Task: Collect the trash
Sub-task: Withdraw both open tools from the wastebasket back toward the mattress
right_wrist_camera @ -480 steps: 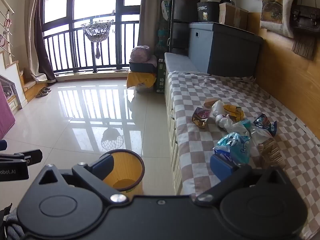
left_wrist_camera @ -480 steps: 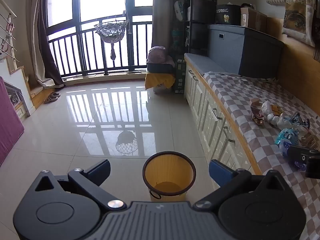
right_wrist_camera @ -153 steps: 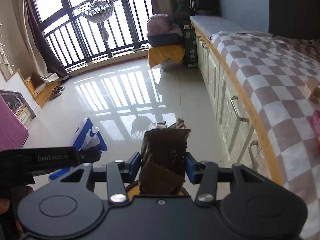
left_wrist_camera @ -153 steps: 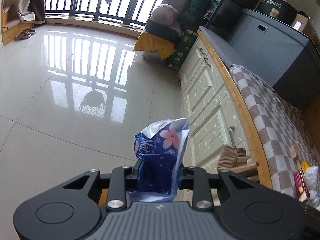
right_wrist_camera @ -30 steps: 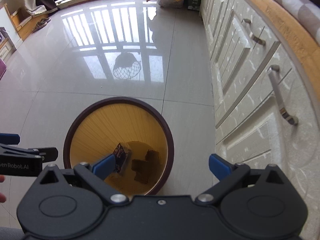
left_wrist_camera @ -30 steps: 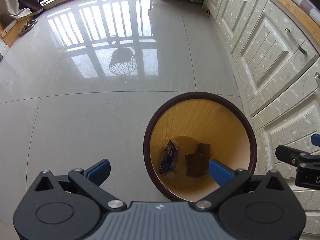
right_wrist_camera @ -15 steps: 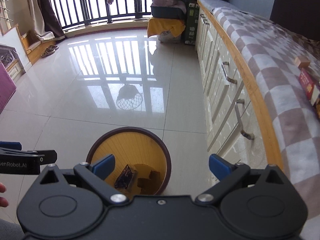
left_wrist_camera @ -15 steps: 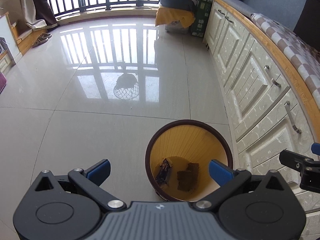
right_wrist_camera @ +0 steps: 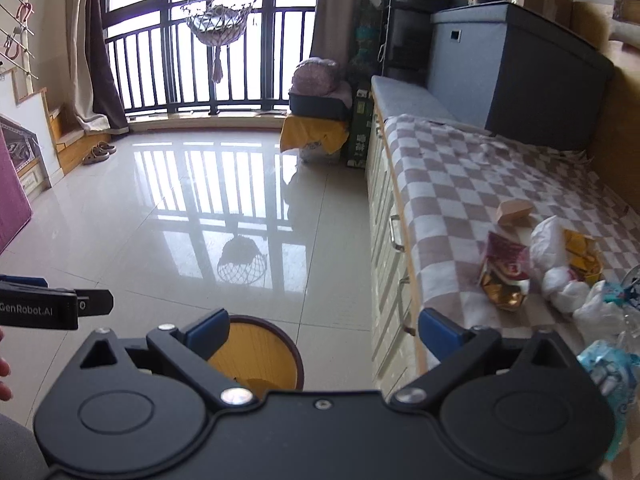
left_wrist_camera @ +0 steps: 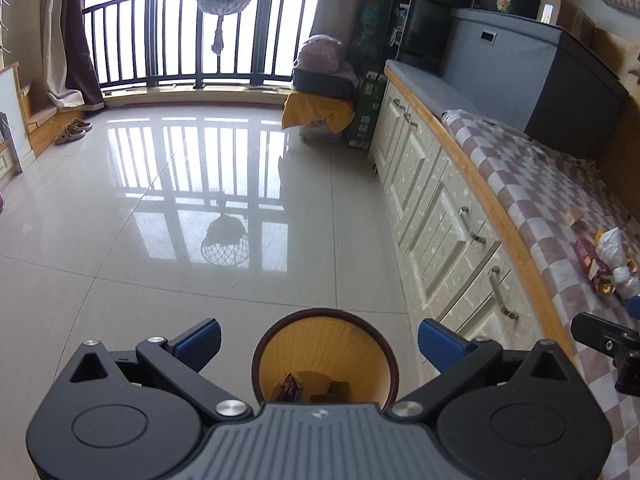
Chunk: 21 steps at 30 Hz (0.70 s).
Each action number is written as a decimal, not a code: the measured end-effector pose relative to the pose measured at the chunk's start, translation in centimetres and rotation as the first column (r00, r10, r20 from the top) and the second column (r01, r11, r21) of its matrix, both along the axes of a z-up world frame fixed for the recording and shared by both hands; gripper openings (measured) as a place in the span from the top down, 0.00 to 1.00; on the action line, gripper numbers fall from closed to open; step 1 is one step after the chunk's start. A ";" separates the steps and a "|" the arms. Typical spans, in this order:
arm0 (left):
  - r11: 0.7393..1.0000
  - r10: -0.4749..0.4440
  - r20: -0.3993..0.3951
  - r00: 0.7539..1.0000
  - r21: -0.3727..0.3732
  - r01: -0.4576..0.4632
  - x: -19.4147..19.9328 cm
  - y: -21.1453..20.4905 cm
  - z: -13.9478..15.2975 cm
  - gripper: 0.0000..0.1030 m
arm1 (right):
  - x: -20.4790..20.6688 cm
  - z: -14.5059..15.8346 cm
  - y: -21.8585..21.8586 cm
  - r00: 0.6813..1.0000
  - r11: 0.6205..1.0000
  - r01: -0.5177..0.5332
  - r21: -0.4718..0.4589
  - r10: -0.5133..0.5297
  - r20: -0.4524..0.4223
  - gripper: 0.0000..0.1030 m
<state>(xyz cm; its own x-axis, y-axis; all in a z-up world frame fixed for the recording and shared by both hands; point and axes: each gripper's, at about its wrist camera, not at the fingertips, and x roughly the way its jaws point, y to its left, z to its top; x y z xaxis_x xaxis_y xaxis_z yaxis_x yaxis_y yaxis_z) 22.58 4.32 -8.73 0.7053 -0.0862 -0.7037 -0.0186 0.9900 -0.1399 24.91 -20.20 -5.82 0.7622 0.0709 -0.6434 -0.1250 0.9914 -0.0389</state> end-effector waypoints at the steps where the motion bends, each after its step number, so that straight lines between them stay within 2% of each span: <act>1: 1.000 -0.001 0.020 1.000 -0.010 0.001 -0.2 -0.3 0.6 0.00 | -0.5 0.6 -0.6 1.000 1.000 0.008 0.001 -0.008 0.015 0.01; 9: 0.997 -0.047 0.156 0.987 -0.047 0.055 -1.3 -5.0 4.0 0.00 | -4.4 3.6 -6.9 0.988 0.994 0.108 -0.024 -0.104 0.115 0.00; 17: 0.983 -0.160 0.197 0.967 -0.056 0.174 -2.1 -11.1 4.7 0.00 | -8.0 4.2 -13.9 0.965 0.974 0.209 -0.085 -0.192 0.177 0.00; 21: 0.963 -0.231 0.208 0.950 -0.086 0.254 -2.2 -14.6 4.7 0.00 | -8.5 3.3 -17.8 0.957 0.963 0.253 -0.090 -0.235 0.168 0.00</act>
